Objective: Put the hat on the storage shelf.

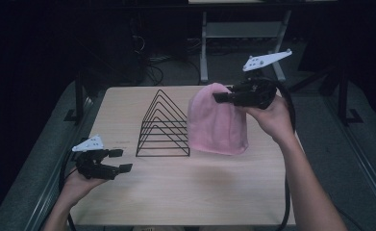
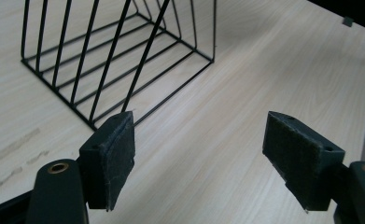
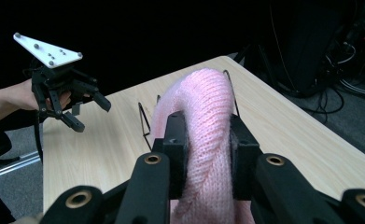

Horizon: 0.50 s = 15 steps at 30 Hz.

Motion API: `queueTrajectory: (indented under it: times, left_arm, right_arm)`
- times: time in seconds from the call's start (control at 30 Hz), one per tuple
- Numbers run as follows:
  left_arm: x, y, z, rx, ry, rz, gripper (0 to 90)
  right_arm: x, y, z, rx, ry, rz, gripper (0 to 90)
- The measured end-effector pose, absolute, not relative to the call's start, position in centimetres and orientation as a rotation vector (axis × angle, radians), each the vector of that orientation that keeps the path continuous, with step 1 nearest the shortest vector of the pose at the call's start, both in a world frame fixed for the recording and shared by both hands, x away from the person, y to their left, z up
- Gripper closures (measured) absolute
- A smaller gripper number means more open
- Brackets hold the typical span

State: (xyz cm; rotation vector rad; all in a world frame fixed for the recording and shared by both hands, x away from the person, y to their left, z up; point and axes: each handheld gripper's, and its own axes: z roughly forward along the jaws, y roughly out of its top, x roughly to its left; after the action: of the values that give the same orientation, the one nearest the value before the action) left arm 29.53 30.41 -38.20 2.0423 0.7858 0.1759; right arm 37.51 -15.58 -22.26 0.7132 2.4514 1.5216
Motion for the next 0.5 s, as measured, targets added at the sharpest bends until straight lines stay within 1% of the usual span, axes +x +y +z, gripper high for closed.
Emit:
queueTrajectory:
  times: [0.5]
  left_arm:
    - [30.2,28.7,-34.5,2.058,0.68,0.168,25.0]
  right_arm:
    - [37.9,-12.8,-20.1,0.617,2.463,1.549,73.4]
